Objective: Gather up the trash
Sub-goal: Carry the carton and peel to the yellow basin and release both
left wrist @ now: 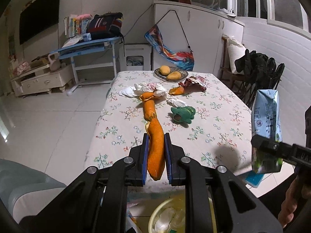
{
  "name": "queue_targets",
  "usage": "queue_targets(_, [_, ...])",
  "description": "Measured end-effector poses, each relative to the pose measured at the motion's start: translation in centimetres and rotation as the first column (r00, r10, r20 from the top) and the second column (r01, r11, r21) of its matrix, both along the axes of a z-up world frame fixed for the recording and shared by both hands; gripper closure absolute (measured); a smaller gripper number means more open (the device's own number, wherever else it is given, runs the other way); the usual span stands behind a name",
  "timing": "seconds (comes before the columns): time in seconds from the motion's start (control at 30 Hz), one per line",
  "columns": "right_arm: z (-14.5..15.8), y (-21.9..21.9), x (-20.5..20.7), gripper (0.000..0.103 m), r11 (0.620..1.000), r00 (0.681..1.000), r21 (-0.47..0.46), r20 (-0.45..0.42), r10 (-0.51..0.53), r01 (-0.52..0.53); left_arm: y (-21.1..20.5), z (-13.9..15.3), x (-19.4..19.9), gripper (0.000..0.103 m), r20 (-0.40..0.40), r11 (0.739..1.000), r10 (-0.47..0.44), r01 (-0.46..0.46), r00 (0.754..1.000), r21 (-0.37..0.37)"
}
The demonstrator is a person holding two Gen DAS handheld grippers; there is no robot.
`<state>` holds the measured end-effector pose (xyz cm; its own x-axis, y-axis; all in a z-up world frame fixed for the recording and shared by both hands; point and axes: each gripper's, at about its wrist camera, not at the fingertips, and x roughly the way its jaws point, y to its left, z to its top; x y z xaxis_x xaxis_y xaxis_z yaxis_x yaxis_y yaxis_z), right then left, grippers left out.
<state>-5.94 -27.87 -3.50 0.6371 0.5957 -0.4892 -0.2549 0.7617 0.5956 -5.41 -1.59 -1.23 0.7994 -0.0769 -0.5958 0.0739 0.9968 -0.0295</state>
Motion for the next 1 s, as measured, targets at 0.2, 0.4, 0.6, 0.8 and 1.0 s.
queue_targets(0.2, [-1.3,1.4,-1.7,0.071,0.998,0.997,-0.035,-0.055,0.053,-0.055,0.0,-0.2,-1.9,0.088,-0.002,1.000,-0.010,0.010,1.000,-0.007])
queue_targets(0.4, [-2.9,2.9,-3.1,0.071,0.987,0.987,-0.104,-0.117,0.112,-0.124,0.1,-0.4,-3.2,0.088,-0.006,1.000,-0.013,0.013,1.000,-0.020])
queue_targets(0.6, [-5.9,4.3,-3.1,0.071,0.962,0.954,-0.184,-0.259,0.148,-0.199,0.2,-0.6,-4.2,0.088,-0.007,1.000,-0.015,0.015,1.000,-0.027])
queue_targets(0.8, [-7.3,5.0,-2.5,0.071,0.939,0.927,-0.231,-0.334,0.168,-0.254,0.0,-0.7,-5.2,0.088,-0.005,0.999,-0.024,0.024,1.000,-0.029])
queue_targets(1.0, [-8.7,5.8,-3.1,0.069,0.916,0.906,-0.275,-0.386,0.172,-0.291,-0.4,-0.8,-5.4,0.088,-0.007,0.999,-0.036,0.036,0.999,-0.029])
